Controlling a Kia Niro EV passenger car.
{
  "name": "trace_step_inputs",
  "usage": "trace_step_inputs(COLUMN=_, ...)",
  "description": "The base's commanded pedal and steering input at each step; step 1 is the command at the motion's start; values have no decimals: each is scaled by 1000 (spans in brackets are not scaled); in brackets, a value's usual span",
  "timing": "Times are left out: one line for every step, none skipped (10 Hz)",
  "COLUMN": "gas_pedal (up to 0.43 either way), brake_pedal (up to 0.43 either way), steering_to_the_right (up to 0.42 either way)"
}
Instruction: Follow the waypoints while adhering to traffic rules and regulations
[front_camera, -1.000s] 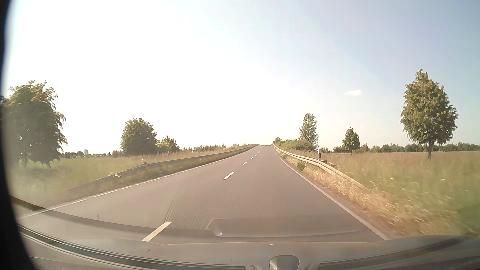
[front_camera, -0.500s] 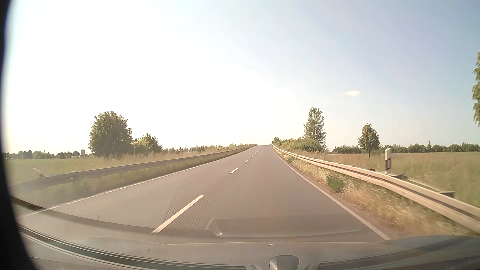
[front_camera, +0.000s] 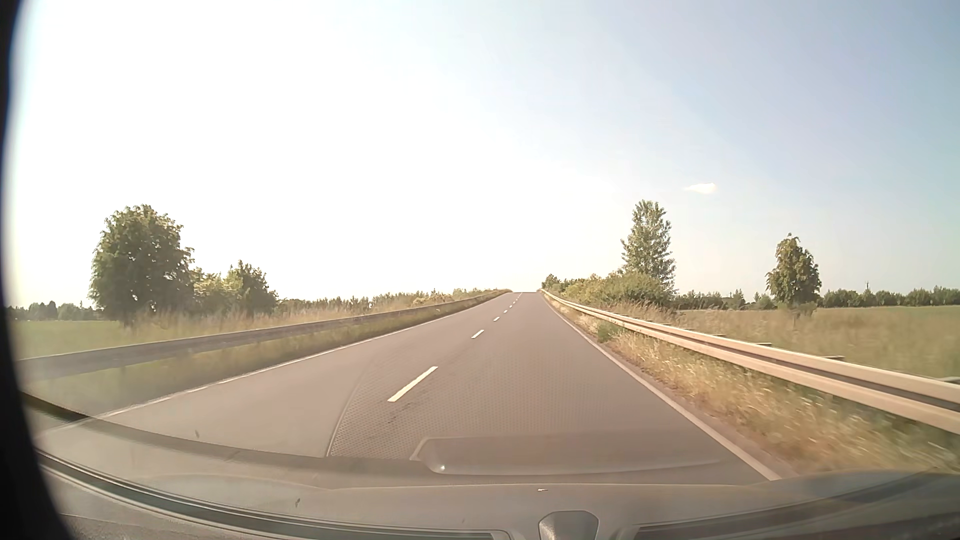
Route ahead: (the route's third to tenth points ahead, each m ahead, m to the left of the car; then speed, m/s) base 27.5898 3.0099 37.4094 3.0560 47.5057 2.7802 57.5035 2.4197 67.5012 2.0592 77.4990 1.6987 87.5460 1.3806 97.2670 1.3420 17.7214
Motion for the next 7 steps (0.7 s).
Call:
trace_step_inputs(gas_pedal=209, brake_pedal=6, steering_to_the_right=5)
trace_step_inputs(gas_pedal=209, brake_pedal=6, steering_to_the_right=4)
trace_step_inputs(gas_pedal=209, brake_pedal=6, steering_to_the_right=2)
trace_step_inputs(gas_pedal=209, brake_pedal=6, steering_to_the_right=2)
trace_step_inputs(gas_pedal=209, brake_pedal=6, steering_to_the_right=2)
trace_step_inputs(gas_pedal=209, brake_pedal=6, steering_to_the_right=2)
trace_step_inputs(gas_pedal=209, brake_pedal=6, steering_to_the_right=4)
